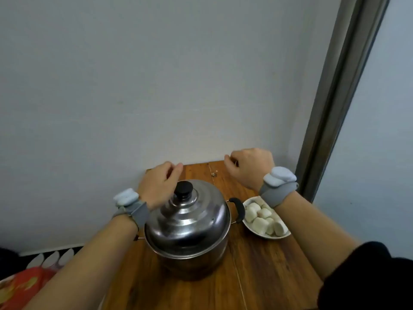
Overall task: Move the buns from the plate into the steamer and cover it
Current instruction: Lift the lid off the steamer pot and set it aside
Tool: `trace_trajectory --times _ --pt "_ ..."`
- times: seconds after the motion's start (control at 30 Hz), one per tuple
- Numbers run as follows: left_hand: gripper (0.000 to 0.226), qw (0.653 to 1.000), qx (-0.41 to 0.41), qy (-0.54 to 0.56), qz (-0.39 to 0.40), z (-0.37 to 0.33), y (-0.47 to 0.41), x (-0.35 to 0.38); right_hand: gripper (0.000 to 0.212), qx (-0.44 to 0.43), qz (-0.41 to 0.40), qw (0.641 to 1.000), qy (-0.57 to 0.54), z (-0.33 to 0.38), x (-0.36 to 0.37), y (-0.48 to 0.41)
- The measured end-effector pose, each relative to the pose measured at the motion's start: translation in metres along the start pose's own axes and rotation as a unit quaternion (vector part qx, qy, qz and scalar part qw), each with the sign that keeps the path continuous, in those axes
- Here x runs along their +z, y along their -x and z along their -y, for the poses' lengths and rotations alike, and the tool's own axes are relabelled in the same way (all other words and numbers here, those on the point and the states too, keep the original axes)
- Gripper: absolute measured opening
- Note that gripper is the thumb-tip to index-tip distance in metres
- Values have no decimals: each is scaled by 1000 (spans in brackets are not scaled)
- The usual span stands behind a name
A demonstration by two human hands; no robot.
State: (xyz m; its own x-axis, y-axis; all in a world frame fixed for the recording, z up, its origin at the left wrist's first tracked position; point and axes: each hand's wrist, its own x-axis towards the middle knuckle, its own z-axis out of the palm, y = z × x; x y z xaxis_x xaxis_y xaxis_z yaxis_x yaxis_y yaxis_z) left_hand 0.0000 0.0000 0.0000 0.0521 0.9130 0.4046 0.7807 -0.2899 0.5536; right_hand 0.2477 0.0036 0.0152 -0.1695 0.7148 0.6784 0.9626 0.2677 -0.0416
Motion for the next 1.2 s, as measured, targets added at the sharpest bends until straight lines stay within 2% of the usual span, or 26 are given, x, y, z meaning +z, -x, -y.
trace_trajectory --times 0.07,0.2,0.3,0.37,0.57,0.67,0.73,0.87,1.07,1.2 --pt "40 999 0 28 23 5 12 5 47 36 27 999 -7 3 5 17" --pt "58 997 8 -3 72 16 31 17 37 47 148 988 -15 7 24 51" --pt "69 997 22 -13 73 16 34 15 33 41 185 982 -20 5 41 61" --pt "64 998 13 9 64 13 35 14 31 45 207 977 -27 5 50 65" --pt "49 998 34 46 -1 2 22 -1 35 67 238 965 -88 12 70 64" --pt "45 997 45 32 -50 3 2 -15 40 78 281 947 -131 18 75 59" --pt "42 993 31 39 -103 8 -16 -19 34 63 330 935 -115 19 82 54" --pt "41 976 -40 85 -194 24 -46 -18 39 43 408 910 -68 19 87 48" --pt "45 966 -104 89 -222 57 -77 0 35 35 397 914 -75 18 86 49" --pt "45 965 -132 79 -211 80 -92 18 30 32 418 905 -68 17 90 48"
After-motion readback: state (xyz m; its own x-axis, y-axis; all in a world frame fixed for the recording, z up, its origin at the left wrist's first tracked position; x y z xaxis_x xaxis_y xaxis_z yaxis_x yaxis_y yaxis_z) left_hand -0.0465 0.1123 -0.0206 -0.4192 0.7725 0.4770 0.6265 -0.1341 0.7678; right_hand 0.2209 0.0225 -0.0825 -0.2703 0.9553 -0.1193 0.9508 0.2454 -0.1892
